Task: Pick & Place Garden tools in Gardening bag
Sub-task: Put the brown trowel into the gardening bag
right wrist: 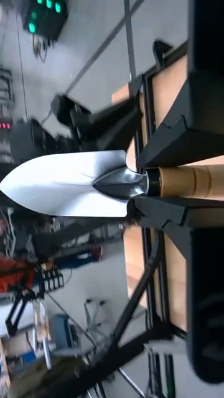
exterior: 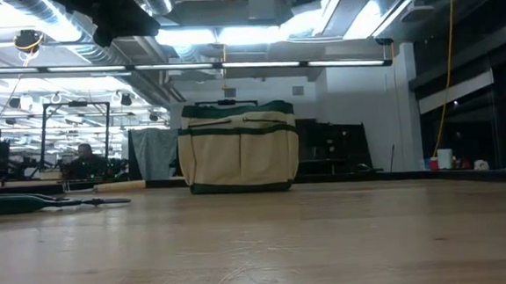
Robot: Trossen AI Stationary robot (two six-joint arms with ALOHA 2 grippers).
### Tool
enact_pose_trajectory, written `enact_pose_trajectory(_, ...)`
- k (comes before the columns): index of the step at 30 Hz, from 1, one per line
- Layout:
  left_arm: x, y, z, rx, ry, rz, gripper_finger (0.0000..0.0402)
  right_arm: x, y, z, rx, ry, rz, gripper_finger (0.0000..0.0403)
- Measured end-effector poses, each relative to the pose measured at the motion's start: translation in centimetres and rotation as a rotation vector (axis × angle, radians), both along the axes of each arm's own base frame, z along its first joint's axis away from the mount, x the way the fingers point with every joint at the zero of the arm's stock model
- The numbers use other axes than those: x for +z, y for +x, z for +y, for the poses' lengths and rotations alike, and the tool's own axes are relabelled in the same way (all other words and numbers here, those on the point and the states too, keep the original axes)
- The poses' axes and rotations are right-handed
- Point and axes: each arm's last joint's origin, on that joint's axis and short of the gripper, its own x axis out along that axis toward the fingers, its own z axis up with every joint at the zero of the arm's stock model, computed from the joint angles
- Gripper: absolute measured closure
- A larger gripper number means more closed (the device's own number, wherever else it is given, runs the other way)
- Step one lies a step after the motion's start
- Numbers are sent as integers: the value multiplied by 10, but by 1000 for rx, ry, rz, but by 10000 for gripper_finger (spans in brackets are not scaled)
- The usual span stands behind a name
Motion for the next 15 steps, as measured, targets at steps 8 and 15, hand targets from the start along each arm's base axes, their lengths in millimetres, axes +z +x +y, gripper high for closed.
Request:
enact_pose_trajectory(8, 0, 0, 0, 0, 0, 0, 315, -1, -1, -15, -97, -33, 10, 323)
enact_pose_trajectory(15, 0, 0, 0, 0, 0, 0, 315, -7, 0, -27, -138, -83, 39, 321)
